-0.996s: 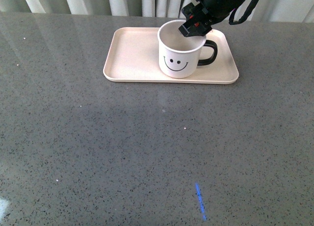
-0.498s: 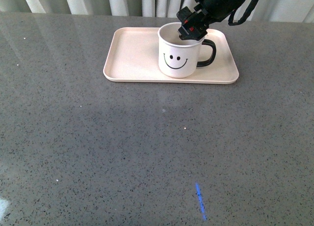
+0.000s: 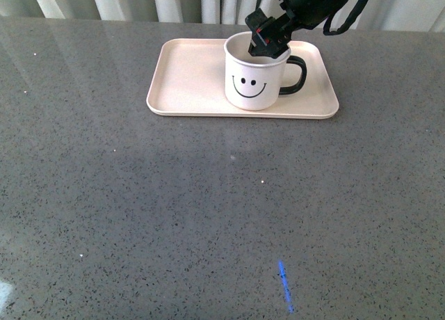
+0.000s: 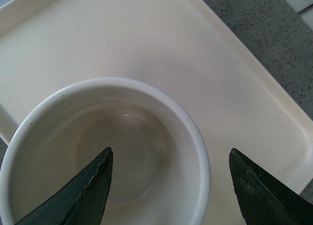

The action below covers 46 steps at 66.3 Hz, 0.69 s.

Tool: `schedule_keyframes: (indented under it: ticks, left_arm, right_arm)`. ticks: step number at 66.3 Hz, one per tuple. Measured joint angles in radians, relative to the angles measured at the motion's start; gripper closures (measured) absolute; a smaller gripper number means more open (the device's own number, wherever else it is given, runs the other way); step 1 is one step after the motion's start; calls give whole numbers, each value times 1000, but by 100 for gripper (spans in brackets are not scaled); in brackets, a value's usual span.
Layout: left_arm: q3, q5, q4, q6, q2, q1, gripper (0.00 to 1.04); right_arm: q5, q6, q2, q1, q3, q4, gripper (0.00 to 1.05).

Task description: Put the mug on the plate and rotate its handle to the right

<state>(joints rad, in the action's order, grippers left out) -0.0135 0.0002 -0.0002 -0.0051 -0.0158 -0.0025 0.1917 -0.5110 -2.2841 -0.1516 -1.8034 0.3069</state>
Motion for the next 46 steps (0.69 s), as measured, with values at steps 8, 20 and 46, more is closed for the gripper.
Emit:
schedule_keyframes:
  ticks: [8,20,46]
  left_arm:
    - [0,0,0,0,0,0,9]
    - [0,0,0,0,0,0,9]
    - [0,0,0,0,0,0,9]
  right_arm:
    - [13,20,31,12,2,-21,32]
    - [66,49,105,37,74,-68,20]
    - [199,124,312,55,297,-211,10]
